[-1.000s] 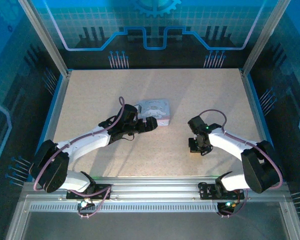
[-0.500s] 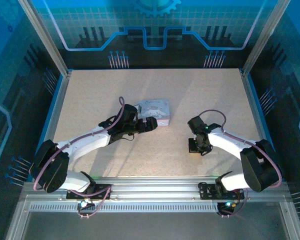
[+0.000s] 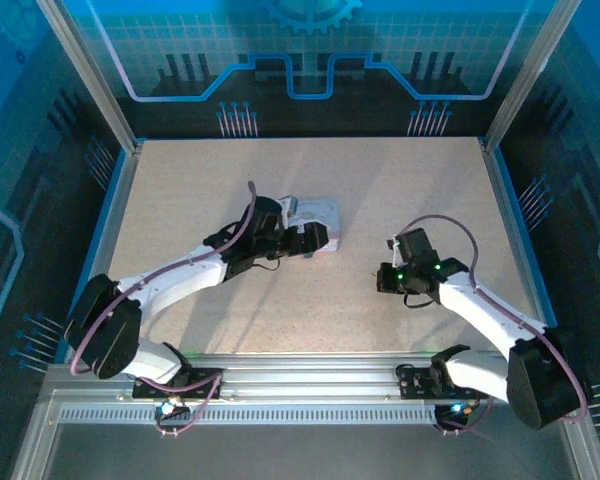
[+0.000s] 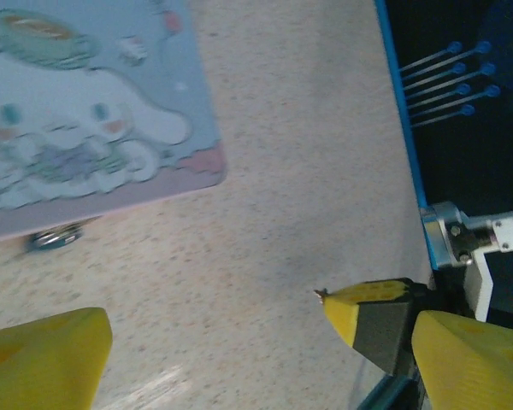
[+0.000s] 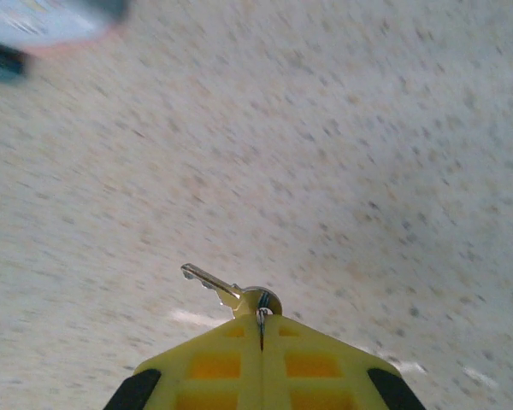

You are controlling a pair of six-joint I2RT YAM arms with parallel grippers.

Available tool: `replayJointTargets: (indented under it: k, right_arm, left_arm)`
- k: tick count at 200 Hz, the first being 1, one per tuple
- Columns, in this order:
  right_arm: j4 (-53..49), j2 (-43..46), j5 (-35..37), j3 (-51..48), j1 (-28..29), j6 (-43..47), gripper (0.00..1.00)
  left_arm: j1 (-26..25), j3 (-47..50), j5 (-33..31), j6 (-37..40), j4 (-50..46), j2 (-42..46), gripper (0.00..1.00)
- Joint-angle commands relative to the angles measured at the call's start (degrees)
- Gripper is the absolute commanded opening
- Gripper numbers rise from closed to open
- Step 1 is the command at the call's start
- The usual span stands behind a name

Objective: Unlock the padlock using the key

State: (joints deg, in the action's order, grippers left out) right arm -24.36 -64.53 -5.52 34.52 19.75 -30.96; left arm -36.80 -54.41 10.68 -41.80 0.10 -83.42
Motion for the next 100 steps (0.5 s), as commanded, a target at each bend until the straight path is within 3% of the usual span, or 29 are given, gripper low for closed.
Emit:
replayJointTargets:
  k: [1, 28, 100]
  right_arm:
    - [9.5, 3.6, -9.4, -1.7, -3.3, -2.5, 0.0]
    - [15.7, 6.8, -15.0, -3.2, -5.7, -5.2, 0.0]
    - [20.1, 11.2, -17.3, -6.0, -5.8, -9.9, 0.0]
  left_arm:
    - [-2.0, -4.2, 3.2, 1.0, 3.3, -2.6, 0.87]
    - [-4.6, -9.0, 4.3, 1.1, 4.8, -7.1, 0.79]
    - [-8.9, -16.0, 5.5, -0.4, 6.6, -15.2, 0.61]
